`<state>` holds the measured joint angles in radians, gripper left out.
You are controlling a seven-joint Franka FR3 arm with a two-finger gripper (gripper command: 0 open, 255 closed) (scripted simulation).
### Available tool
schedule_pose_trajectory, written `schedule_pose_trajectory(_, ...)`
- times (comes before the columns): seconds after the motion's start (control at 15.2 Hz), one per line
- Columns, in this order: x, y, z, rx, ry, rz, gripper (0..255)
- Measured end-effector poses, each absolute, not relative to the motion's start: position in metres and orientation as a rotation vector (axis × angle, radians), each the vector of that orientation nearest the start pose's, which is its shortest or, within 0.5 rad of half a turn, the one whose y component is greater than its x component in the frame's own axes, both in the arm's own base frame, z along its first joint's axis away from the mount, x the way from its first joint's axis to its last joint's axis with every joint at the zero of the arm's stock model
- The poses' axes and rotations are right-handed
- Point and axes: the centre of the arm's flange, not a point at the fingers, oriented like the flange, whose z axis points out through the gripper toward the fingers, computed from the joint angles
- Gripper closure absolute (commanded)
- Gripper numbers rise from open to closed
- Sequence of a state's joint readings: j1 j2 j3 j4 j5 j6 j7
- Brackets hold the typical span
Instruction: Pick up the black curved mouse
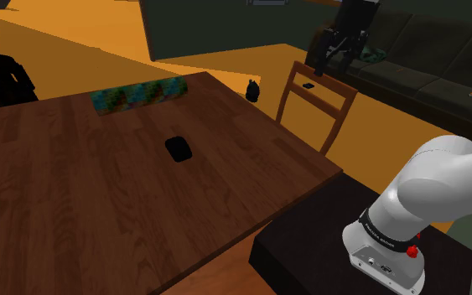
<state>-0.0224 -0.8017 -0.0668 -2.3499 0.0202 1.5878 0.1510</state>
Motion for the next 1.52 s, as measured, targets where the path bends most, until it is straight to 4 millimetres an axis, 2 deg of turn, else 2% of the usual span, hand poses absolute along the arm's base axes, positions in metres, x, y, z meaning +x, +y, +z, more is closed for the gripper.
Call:
schedule_pose_trajectory(0.13, 0.306, -0.027, 0.596, -3.053, 0.34, -0.056, 0)
schedule_pose_trajectory(0.26, 0.318, -0.013, 0.586, -3.056, 0.345, -0.058, 0)
schedule_pose_trajectory(0.73, 0.367, 0.051, 0.546, -3.065, 0.371, -0.072, 0)
schedule_pose_trajectory(1.52, 0.458, 0.157, 0.464, -3.079, 0.417, -0.099, 0)
